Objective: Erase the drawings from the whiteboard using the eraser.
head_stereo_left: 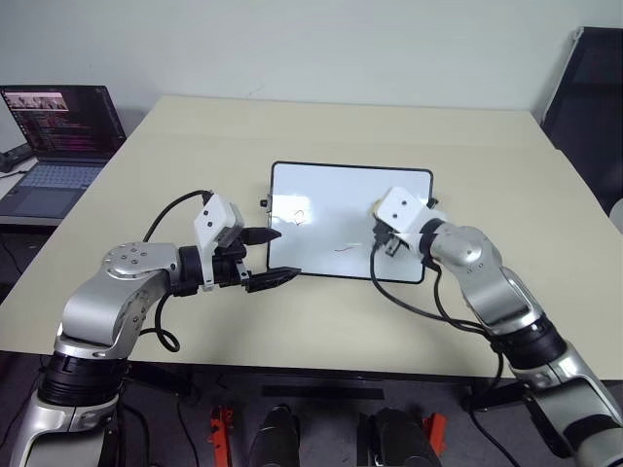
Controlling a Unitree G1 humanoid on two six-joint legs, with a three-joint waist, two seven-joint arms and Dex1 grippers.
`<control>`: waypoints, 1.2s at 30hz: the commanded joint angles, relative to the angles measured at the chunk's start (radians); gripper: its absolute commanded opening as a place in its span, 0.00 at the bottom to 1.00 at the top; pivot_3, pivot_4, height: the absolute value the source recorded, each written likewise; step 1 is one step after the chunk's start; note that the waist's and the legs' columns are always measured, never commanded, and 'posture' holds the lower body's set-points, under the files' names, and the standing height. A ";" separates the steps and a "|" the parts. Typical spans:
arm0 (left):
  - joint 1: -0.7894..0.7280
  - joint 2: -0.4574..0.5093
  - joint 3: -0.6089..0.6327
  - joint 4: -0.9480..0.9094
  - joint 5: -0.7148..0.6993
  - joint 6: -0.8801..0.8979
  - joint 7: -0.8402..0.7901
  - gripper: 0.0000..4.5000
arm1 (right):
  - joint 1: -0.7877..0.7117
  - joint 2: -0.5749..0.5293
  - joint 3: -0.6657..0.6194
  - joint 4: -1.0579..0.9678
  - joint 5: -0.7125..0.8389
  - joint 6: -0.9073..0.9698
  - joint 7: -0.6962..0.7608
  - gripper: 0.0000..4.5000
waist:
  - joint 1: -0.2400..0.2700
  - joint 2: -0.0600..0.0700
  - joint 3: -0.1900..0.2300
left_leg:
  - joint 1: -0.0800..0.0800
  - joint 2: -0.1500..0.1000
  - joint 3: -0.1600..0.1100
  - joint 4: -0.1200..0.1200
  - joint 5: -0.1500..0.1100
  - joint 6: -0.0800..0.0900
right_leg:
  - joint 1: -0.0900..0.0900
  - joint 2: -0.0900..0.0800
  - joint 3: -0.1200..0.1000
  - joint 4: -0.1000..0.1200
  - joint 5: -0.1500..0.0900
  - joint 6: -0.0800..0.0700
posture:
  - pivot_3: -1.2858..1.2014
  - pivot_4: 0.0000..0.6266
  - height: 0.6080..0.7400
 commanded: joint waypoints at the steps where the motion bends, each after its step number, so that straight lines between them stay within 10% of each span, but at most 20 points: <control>1: -0.007 0.009 0.024 -0.030 -0.013 -0.010 0.001 1.00 | 0.026 -0.022 0.025 0.029 -0.008 0.051 0.066 0.21 | 0.000 0.000 0.000 | 0.001 0.000 0.000 0.000 0.000 0.000 | 0.001 0.000 0.000 0.000 0.000 0.000 | 0.52 0.24 1.00; 10: 0.007 0.011 0.026 -0.041 -0.019 -0.005 0.000 1.00 | -0.089 0.112 -0.084 0.143 -0.072 -0.085 -0.197 0.21 | -0.007 0.000 0.000 | 0.004 0.000 0.000 0.000 0.000 0.000 | 0.001 0.000 0.000 0.000 0.002 -0.002 | 0.52 0.24 1.00; 36: 0.284 0.079 0.232 -0.072 -0.024 -0.047 0.034 1.00 | 0.194 0.062 -0.198 -0.317 0.167 -0.065 0.068 0.21 | 0.000 0.001 0.001 | -0.005 0.001 0.001 -0.004 -0.002 -0.004 | -0.005 -0.001 0.000 -0.003 -0.002 0.003 | 0.52 0.24 1.00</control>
